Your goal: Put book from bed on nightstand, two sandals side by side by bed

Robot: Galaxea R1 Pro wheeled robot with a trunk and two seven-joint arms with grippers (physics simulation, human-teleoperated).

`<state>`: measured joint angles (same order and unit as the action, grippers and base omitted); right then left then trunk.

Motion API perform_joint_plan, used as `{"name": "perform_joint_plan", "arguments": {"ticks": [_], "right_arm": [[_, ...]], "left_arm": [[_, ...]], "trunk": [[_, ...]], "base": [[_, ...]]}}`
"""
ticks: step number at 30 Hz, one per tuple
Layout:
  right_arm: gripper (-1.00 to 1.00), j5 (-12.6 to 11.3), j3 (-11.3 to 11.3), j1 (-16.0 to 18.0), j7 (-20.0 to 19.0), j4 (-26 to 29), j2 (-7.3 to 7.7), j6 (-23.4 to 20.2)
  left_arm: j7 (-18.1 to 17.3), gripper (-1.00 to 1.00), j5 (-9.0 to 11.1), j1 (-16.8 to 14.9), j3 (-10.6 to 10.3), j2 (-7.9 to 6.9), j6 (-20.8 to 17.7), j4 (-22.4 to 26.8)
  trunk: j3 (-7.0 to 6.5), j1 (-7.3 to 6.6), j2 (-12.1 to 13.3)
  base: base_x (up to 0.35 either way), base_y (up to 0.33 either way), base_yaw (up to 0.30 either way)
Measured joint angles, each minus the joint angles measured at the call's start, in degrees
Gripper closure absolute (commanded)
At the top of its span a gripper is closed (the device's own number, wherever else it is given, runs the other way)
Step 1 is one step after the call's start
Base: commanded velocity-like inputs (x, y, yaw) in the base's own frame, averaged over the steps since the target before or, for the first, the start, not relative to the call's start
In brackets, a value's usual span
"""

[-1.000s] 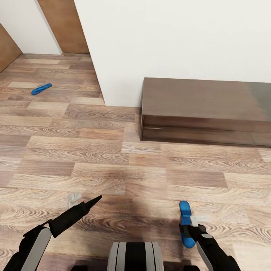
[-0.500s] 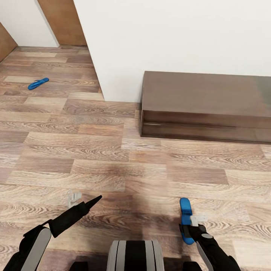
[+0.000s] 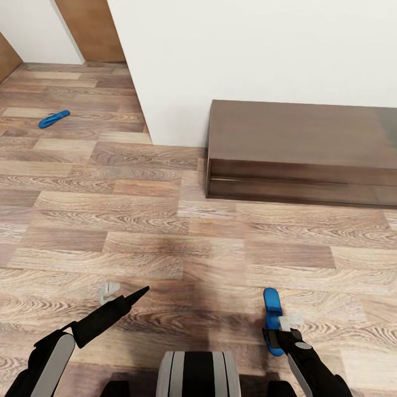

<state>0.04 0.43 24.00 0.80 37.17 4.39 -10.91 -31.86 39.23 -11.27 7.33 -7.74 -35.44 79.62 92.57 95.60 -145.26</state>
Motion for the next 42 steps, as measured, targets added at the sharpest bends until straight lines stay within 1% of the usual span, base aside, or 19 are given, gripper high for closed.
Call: {"name": "perform_joint_plan", "arguments": {"ticks": [6, 22, 26, 38, 39, 42], "right_arm": [[-1.00, -0.01, 0.00, 0.00, -0.02, 0.04, 0.01, 0.00], [-1.00, -0.04, 0.00, 0.00, -0.08, 0.07, 0.02, 0.00], [-1.00, -0.03, 0.00, 0.00, -0.08, 0.07, 0.03, 0.00], [-1.00, -0.02, 0.00, 0.00, -0.07, 0.07, 0.09, 0.00], [1.00, -0.02, 0.00, 0.00, -0.06, 0.07, 0.09, 0.00], [1.00, 0.16, 0.04, 0.00, -0.03, 0.10, 0.16, 0.00]], "left_arm": [[0.00, -1.00, 0.01, 0.02, 0.00, 0.00, 0.00, 0.00], [0.00, -1.00, 0.01, 0.03, -0.01, 0.00, 0.00, 0.00], [0.00, -1.00, -0.01, 0.04, 0.00, 0.00, 0.00, 0.00], [0.00, -1.00, 0.01, 0.02, -0.01, 0.00, 0.00, 0.00], [0.00, -1.00, 0.01, 0.03, 0.00, 0.00, 0.00, 0.00], [0.00, -1.00, 0.01, 0.03, 0.01, 0.00, 0.00, 0.01]], "trunk": [[0.00, 0.00, 0.00], [0.00, 0.01, 0.00], [0.88, 0.11, -0.05], [0.89, 0.11, -0.05], [0.89, 0.11, -0.05], [0.89, 0.11, -0.05]], "base": [[0.147, 0.000, 0.000], [0.007, 0.000, 0.000], [0.000, 0.000, 0.000], [0.000, 0.000, 0.000], [0.000, 0.000, 0.000], [0.000, 0.000, 0.000]]}}
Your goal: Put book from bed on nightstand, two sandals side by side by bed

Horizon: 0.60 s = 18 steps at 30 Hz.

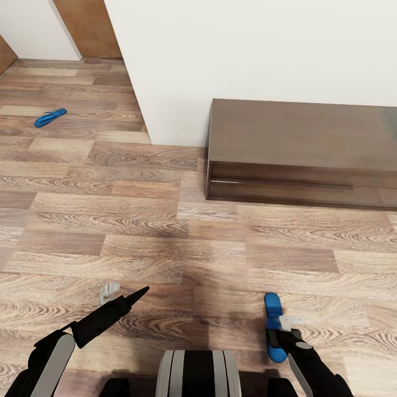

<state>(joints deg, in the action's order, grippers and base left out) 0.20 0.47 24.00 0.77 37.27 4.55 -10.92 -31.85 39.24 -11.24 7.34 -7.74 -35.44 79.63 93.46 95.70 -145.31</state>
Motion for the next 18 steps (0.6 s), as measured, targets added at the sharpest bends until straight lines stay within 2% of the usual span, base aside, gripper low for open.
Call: {"name": "perform_joint_plan", "arguments": {"ticks": [14, 18], "right_arm": [[1.00, 0.07, 0.03, 0.01, -0.06, 0.31, 0.04, 0.25], [1.00, -0.13, -0.02, 0.00, -0.15, 0.33, 0.02, 0.26]], "left_arm": [[0.00, -1.00, 0.00, -0.01, 0.08, -0.09, -0.01, 0.00], [0.00, -1.00, 0.01, -0.02, 0.07, -0.09, -0.02, -0.01]], "trunk": [[0.00, 0.00, 0.00], [-0.88, -0.10, 0.05]], "base": [[0.000, 0.000, 0.000], [0.000, 0.000, 0.000]]}}
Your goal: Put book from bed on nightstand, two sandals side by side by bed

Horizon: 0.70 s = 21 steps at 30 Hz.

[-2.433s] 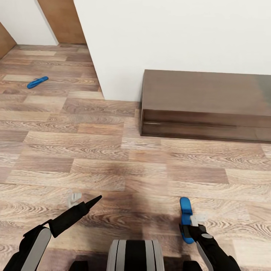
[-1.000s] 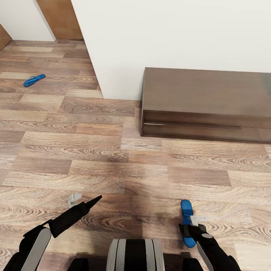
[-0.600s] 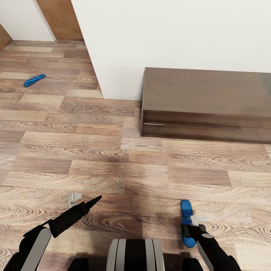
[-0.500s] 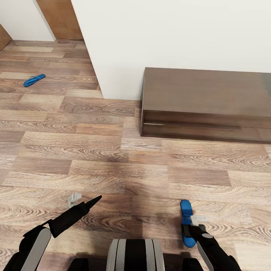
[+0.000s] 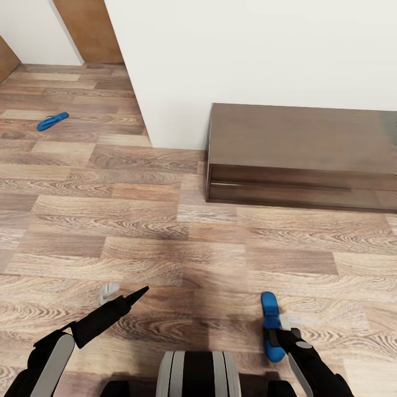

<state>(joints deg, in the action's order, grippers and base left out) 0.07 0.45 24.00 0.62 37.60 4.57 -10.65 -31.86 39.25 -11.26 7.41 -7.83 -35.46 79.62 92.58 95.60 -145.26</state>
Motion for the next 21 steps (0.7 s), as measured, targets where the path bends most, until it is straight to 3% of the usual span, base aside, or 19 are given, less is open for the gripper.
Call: {"name": "perform_joint_plan", "arguments": {"ticks": [21], "right_arm": [[1.00, -0.02, 0.04, 0.00, 0.10, 0.00, 0.09, 0.01]], "left_arm": [[0.00, -1.00, 0.00, 0.02, 0.00, 0.00, -0.07, 0.00]], "trunk": [[-4.65, -0.54, 0.28]], "base": [[0.000, 0.000, 0.000]]}}
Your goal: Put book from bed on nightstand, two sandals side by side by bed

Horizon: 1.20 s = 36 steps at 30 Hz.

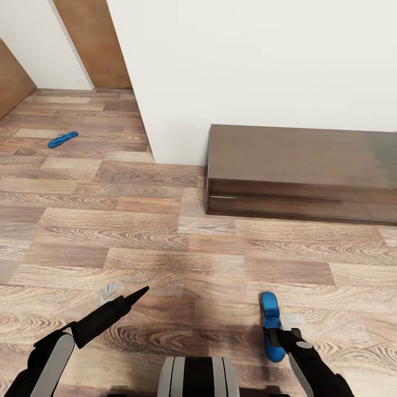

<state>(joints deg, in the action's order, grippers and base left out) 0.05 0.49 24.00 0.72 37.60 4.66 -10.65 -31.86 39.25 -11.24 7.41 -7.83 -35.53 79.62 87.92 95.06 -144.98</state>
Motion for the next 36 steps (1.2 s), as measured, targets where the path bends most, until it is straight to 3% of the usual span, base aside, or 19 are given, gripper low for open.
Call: {"name": "perform_joint_plan", "arguments": {"ticks": [7, 17, 36], "right_arm": [[1.00, -0.01, 0.00, 0.00, 0.00, 0.35, 0.04, -0.03], [1.00, -0.08, 0.25, 0.00, -0.24, 5.19, 0.07, -0.32], [1.00, 0.09, 0.13, 0.00, -0.25, 6.66, 0.26, -0.49]], "left_arm": [[0.00, -1.00, 0.00, -0.02, 0.00, 0.00, 0.00, 0.00], [0.00, -1.00, 0.00, -0.02, 0.00, 0.00, 0.00, 0.00], [0.08, -1.00, -0.08, -0.05, -0.33, 0.18, 0.09, -1.32]], "trunk": [[-1.55, -0.18, 0.09], [-3.77, -0.44, 0.23], [-7.98, -0.93, 0.48]], "base": [[0.000, 0.000, 0.000], [0.000, 0.000, 0.000], [0.000, 0.000, 0.000]]}}
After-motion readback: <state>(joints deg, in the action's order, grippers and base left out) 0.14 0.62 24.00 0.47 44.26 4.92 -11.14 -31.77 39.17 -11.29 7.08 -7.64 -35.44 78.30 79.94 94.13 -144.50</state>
